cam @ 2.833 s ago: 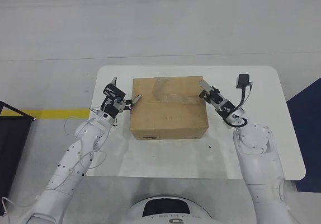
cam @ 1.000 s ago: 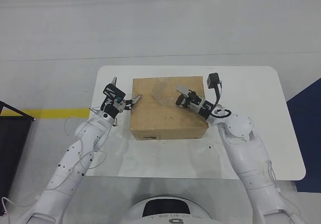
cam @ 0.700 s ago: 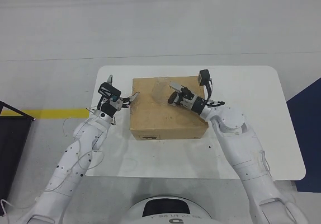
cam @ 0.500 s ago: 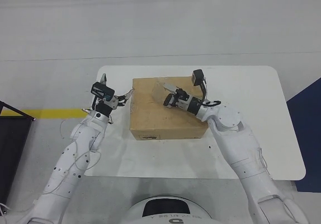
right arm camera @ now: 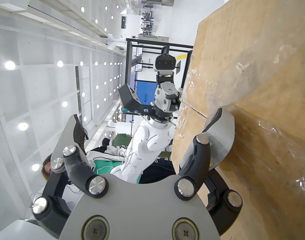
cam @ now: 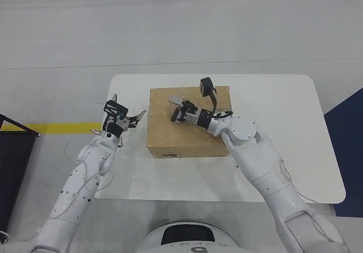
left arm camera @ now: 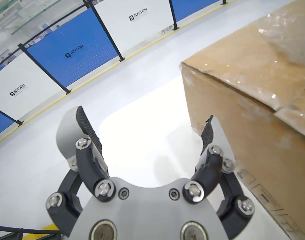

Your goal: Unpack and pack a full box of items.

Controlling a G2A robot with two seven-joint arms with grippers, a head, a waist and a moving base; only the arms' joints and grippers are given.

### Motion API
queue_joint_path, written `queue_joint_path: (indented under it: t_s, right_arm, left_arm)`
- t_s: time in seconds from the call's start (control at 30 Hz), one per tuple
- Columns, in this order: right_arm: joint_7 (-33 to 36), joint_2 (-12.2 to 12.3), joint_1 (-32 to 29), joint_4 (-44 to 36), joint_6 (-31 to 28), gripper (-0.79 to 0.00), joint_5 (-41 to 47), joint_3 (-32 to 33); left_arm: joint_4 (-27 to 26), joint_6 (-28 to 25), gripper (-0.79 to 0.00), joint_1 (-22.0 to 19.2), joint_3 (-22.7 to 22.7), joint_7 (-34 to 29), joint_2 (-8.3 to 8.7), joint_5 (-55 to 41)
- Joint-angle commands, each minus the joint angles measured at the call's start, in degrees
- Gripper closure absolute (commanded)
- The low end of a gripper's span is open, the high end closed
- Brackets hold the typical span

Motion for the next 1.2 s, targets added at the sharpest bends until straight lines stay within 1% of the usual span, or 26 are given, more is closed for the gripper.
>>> queue_joint_path:
  t_s: [0.0, 0.23, 0.4, 0.57, 0.73, 0.83, 1.07, 1.17]
  right_arm:
    - [-0.5, -0.2, 0.3, 0.1, 0.4, -0.785, -0.1, -0.7]
    - [-1.2, -0.5, 1.2, 0.1, 1.1, -0.785, 0.1, -2.2]
    - [-1.2, -1.1, 3.0, 1.4, 2.5, -0.785, 0.5, -4.2]
    - [-1.4, -1.6, 4.7, 3.8, 2.2, -0.785, 1.4, -5.3]
    - [-1.1, -2.2, 6.0, 4.8, 2.3, -0.785, 2.6, -6.6]
    - [-0.9, -2.6, 6.9, 6.0, 2.4, -0.785, 3.8, -7.5]
    - [-0.1, -3.9, 10.1, 11.9, 1.6, -0.785, 7.2, -9.3]
    - [0.7, -4.6, 11.5, 14.4, 1.1, -0.785, 8.9, -10.3]
  left_arm:
    - [0.7, -0.3, -0.785, -1.1, 1.5, -0.1, -0.22, 1.8]
    - [1.8, -0.6, -0.785, -3.5, 3.9, 0.2, -0.95, 2.6]
    - [2.4, -0.7, -0.785, -4.0, 4.9, 0.6, -1.28, 3.0]
    - [2.5, -0.9, -0.785, -3.9, 5.1, 1.7, -1.41, 3.0]
    - [2.6, -0.3, -0.785, -3.7, 4.0, 2.4, -1.50, 1.0]
    - [2.9, 0.4, -0.785, -3.5, 2.4, 3.0, -1.48, -1.3]
    - [3.5, 2.0, -0.785, -2.2, -1.6, 4.9, -1.14, -4.5]
    - [3.5, 2.0, -0.785, -2.2, -1.6, 4.9, -1.14, -4.5]
